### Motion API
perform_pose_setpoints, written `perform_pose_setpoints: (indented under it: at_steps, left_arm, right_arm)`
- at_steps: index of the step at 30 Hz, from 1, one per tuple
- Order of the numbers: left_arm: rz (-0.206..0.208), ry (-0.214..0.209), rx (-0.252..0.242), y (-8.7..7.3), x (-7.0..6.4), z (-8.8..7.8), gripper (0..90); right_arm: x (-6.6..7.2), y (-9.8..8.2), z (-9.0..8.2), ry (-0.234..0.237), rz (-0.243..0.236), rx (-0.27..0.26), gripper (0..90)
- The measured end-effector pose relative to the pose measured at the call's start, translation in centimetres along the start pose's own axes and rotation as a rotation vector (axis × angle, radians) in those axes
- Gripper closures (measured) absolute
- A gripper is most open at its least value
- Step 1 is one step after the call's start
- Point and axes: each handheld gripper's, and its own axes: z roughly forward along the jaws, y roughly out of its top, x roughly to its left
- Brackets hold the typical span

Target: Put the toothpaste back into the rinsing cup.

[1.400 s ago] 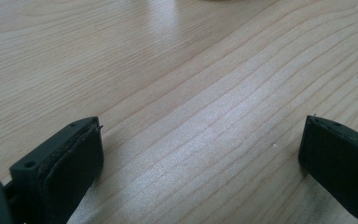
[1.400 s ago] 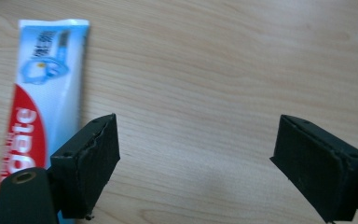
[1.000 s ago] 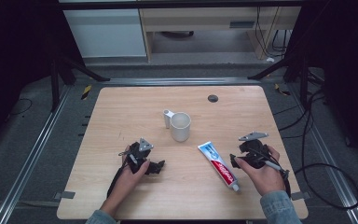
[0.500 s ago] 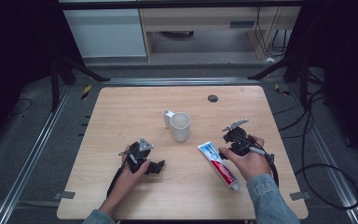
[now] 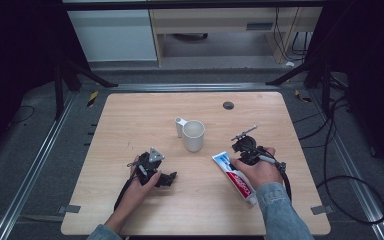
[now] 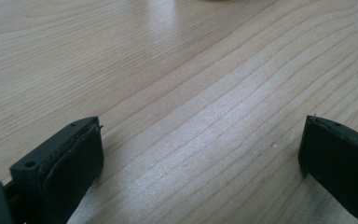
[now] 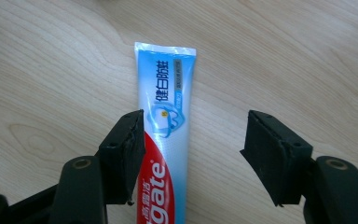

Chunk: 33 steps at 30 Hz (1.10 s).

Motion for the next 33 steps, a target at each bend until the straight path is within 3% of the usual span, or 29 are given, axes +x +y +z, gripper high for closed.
perform_pose_setpoints:
  at_steps: [9, 12, 15, 20, 27, 33]
  left_arm:
    - [0.004, -0.003, 0.0, 0.3, 0.2, 0.3, 0.0]
    - [0.001, -0.004, -0.001, 0.3, 0.2, 0.3, 0.0]
    - [0.0, -0.004, -0.001, 0.3, 0.2, 0.3, 0.0]
    - [0.001, -0.004, 0.0, 0.3, 0.2, 0.3, 0.0]
    - [0.004, -0.004, 0.002, 0.3, 0.2, 0.3, 0.0]
    - [0.004, -0.005, 0.002, 0.3, 0.2, 0.3, 0.0]
  right_arm:
    - [0.3, 0.5, 1.6, 0.008, -0.008, 0.047, 43.3]
    - [0.4, 0.5, 2.4, 0.03, -0.008, 0.071, 44.2]
    - [0.6, 0.5, 3.2, 0.027, -0.026, 0.102, 43.8]
    - [0.8, 0.4, 4.4, 0.051, -0.009, 0.135, 43.7]
    - [1.4, 0.3, 6.1, 0.067, -0.022, 0.183, 43.4]
    - [1.4, 0.3, 6.6, 0.073, -0.013, 0.197, 43.9]
